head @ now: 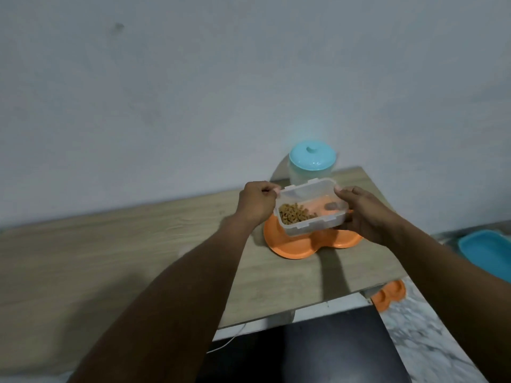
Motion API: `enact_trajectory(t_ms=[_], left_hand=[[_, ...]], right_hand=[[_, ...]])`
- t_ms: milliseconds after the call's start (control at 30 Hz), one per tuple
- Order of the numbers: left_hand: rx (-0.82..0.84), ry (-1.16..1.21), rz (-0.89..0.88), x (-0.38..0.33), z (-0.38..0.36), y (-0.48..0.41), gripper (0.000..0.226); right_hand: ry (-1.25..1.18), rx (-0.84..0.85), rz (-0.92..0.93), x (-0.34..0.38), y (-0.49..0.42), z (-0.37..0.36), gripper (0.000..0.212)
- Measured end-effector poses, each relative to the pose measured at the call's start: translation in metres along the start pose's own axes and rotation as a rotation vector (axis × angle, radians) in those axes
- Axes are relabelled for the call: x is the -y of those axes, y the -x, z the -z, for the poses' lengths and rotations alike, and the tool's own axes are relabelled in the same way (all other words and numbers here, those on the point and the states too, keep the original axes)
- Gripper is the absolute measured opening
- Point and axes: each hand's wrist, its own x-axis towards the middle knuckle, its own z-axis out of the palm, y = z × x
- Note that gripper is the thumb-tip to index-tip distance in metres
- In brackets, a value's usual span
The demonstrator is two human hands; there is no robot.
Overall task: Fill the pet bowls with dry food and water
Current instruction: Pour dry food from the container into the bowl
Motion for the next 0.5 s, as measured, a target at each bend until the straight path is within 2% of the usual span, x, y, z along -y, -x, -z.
enact_trajectory(t_ms=[100,200,233,333,400,433,500], left_hand=[[-0.021,-0.123,0.063,0.007,-0.017,0.000,0.030],[0.031,-0.316,0.165,0.039,-0.028,0.007,0.052],[0.071,-0.387,0.163,0.053,-0.030,0.011,0.052],[0.157,-0.466,0.085,0.088,-0.037,0.025,0.027],[0.199,-0.468,0.051,0.102,-0.039,0.034,0.030],[0.220,-0.487,0.029,0.109,-0.039,0.036,0.044],[0.268,-0.550,-0.026,0.120,-0.038,0.040,0.088]], right_hand=[[0.013,-0.085,0.109,0.001,-0.005,0.015,0.025],[0.167,-0.206,0.263,-0.001,-0.010,0.024,0.029],[0.247,-0.244,0.315,-0.002,-0.011,0.025,0.031],[0.425,-0.292,0.408,-0.005,-0.011,0.025,0.038],[0.488,-0.315,0.452,-0.007,-0.013,0.020,0.039],[0.516,-0.322,0.476,-0.007,-0.014,0.016,0.038],[0.561,-0.328,0.509,-0.009,-0.018,0.010,0.036]])
